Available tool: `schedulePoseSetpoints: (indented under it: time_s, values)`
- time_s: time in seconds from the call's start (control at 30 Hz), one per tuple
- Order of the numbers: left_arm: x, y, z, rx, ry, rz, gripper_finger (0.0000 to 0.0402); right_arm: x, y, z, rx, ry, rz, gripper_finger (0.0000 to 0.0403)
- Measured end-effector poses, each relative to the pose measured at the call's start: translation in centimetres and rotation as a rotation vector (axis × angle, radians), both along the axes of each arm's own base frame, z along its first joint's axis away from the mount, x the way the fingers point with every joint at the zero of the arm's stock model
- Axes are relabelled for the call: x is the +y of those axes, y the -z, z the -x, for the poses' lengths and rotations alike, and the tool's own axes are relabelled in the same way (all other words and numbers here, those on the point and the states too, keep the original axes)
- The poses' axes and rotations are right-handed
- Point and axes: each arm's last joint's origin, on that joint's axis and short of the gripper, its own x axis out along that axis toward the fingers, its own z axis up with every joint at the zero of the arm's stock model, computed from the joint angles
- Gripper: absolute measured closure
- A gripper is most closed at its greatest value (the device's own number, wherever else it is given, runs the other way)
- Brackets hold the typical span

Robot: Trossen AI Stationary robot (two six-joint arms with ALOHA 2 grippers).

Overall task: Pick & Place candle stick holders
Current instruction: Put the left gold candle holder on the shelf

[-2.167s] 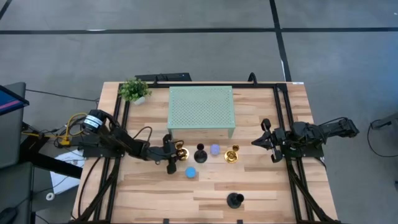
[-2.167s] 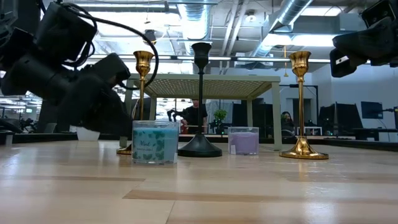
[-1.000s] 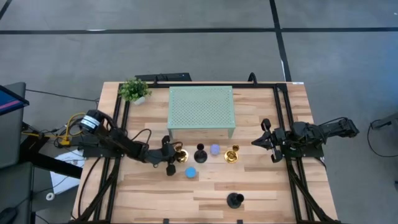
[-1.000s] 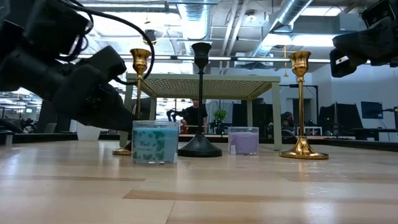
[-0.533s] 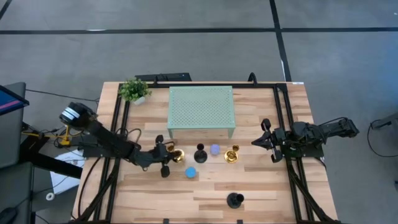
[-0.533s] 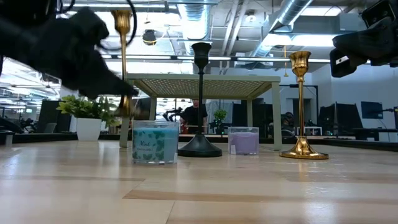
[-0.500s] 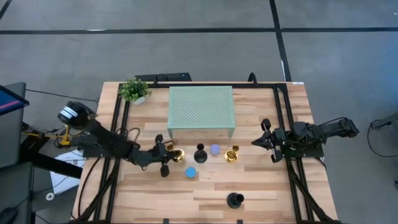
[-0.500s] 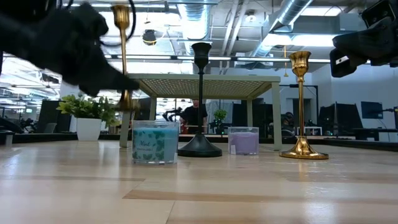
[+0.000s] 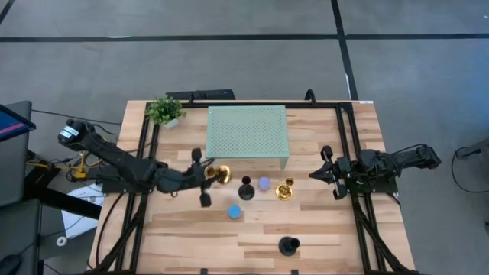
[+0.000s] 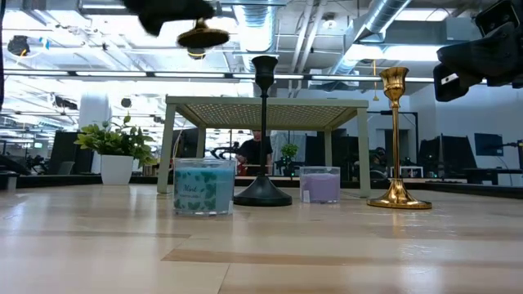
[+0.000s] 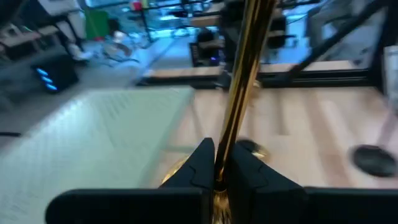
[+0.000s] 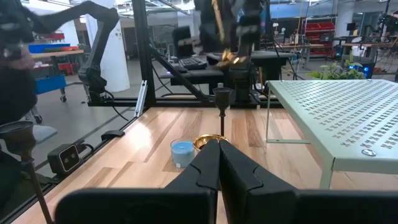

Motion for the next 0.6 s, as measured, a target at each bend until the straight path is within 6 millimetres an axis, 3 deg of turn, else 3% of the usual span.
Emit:
schedulePoseSetpoints:
  time_s: [0.13,0.23,0.6]
  values:
    - [2.5,-2.1,-0.9,0.012,-0.079,-0.071,0.0386,0.0,0.0,0.0,0.0,0.0,0.0,0.0403]
    - [5.0,-3.1,-1.5,-0.017,-0.045,-0.065,0.0386,0.0,0.0,0.0,0.0,0.0,0.0,0.0403]
    - [14.8,-4.1,-3.8,-0.031,0.003,0.059,0.0386,0.0,0.0,0.0,-0.002,0.001,-0.001,0.0403]
